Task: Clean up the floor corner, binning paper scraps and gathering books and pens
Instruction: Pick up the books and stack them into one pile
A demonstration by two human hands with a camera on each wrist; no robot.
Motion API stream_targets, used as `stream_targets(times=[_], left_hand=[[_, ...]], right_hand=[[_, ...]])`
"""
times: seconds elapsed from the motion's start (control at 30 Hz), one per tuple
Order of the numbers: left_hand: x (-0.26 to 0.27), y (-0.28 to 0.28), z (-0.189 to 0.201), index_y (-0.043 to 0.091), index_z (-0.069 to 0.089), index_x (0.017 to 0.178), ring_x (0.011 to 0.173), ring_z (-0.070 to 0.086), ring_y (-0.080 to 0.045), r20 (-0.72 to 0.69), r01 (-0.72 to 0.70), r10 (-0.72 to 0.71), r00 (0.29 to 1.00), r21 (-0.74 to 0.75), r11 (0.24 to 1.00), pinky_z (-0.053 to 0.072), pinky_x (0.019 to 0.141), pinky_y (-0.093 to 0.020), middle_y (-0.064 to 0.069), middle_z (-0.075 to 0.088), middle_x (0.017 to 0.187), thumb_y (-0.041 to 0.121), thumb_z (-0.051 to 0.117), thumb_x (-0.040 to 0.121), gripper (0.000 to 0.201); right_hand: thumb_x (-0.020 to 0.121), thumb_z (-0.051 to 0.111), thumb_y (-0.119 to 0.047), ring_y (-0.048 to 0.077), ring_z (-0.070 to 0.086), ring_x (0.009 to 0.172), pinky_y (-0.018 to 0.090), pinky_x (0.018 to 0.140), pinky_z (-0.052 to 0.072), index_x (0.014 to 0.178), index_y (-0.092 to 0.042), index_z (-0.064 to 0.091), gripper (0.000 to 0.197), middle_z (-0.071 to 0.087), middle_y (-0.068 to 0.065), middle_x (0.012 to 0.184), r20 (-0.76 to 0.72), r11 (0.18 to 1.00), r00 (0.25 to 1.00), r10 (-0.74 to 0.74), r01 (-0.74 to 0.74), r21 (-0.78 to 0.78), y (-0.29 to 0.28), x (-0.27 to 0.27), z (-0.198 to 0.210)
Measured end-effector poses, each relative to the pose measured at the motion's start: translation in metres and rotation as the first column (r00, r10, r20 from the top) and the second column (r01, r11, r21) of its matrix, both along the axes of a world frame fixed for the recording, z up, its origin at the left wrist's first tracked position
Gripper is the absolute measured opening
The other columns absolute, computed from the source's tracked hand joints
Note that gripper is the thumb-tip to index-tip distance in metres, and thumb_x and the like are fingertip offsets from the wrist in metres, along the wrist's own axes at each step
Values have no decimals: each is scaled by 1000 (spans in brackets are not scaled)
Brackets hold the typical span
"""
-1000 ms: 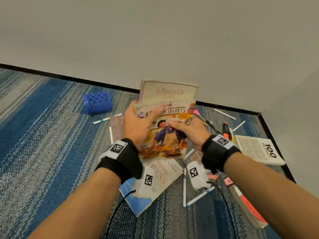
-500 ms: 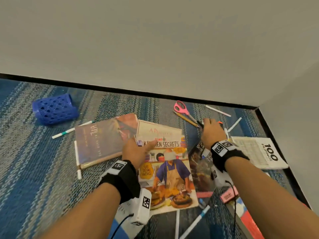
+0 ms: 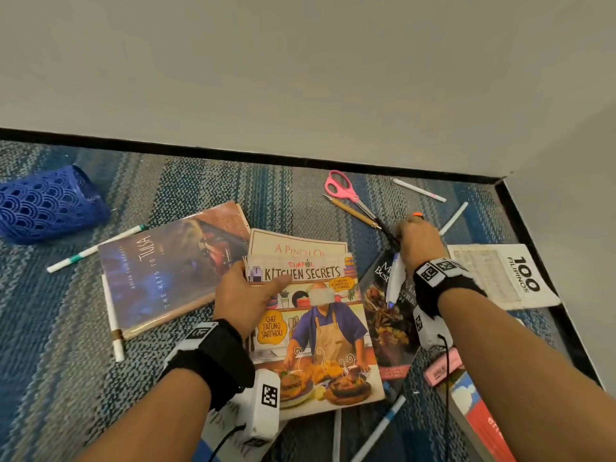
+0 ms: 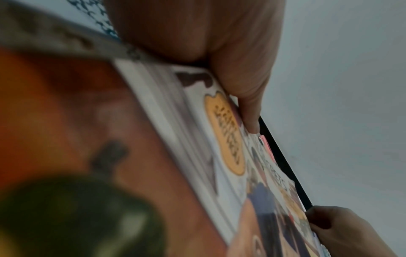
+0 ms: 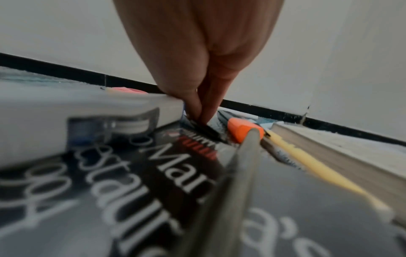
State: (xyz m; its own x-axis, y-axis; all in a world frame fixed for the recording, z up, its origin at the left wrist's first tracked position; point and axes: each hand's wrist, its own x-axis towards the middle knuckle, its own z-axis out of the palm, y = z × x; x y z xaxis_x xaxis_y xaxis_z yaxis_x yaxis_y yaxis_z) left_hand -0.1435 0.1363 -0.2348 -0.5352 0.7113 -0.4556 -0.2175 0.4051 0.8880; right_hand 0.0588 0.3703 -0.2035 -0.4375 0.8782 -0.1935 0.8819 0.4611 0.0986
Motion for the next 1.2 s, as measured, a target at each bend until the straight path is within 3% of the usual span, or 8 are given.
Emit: stream_targets(times=[0.13, 0.3, 0.5, 0.67, 0.77, 0.9, 1.0, 1.2], left_hand=[[1, 1, -4, 22, 66, 103, 85, 72, -15, -92, -11, 5, 996, -57, 998, 58, 80, -45, 6, 75, 94, 48, 83, 59, 54], [12, -2, 25, 22, 64, 103, 87, 71, -14, -165, 17, -25, 986, -50, 999, 58, 82, -44, 7, 73, 97, 32, 82, 70, 39], [68, 7, 112, 17, 51, 90, 82, 65, -17, -431, 221, -147, 890, 127, 967, 55, 75, -36, 7, 64, 88, 31, 81, 73, 38], [147, -13, 177, 19, 44, 88, 80, 60, -23, -622, 504, -300, 724, 179, 845, 49, 68, -34, 2, 64, 88, 39, 79, 72, 44], [203, -32, 197, 18, 46, 89, 81, 60, -27, -629, 619, -370, 684, 233, 750, 48, 68, -36, -1, 65, 86, 39, 80, 71, 43], [274, -58, 210, 20, 46, 88, 81, 60, -22, -536, 716, -510, 673, 297, 632, 48, 69, -33, 5, 61, 85, 37, 80, 72, 41], [313, -79, 219, 15, 50, 91, 79, 61, -19, -474, 741, -576, 666, 327, 587, 48, 67, -32, 8, 58, 81, 35, 81, 73, 41], [334, -93, 216, 14, 55, 95, 82, 64, -17, -355, 724, -633, 688, 384, 572, 56, 72, -41, 2, 67, 92, 37, 82, 70, 43]], right_hand=[[89, 52, -1, 44, 57, 103, 47, 84, 46, 111, 5, 52, 23, 55, 26, 116, -40, 995, 997, -70, 73, 74, -21, 16, 24], [93, 43, -2, 46, 58, 93, 40, 66, 33, 103, 4, 48, 13, 60, 33, 102, -155, 995, 987, -42, 56, 84, -56, 52, 71], [92, 49, -10, 36, 61, 95, 36, 76, 40, 102, -3, 61, 17, 66, 22, 102, -24, 998, 999, 35, -36, -46, -131, 106, 114], [88, 58, -14, 35, 65, 89, 34, 73, 47, 92, -5, 65, 12, 70, 19, 94, -73, 981, 978, -195, 196, 6, -211, 165, 155], [90, 60, -21, 32, 67, 82, 34, 72, 46, 88, -5, 64, 17, 72, 16, 85, -99, 932, 928, -359, 361, 8, -260, 203, 189], [87, 63, -24, 30, 68, 85, 32, 76, 52, 82, -7, 67, 18, 72, 14, 84, 108, 802, 800, -590, 596, -37, -319, 273, 232], [84, 62, -27, 36, 64, 94, 35, 77, 50, 86, -15, 65, 13, 68, 17, 97, 109, 681, 672, -733, 721, 130, -361, 326, 270], [84, 55, -13, 37, 66, 92, 33, 69, 50, 94, 1, 66, 20, 68, 24, 103, 278, 405, 363, -889, 908, 108, -400, 367, 311]])
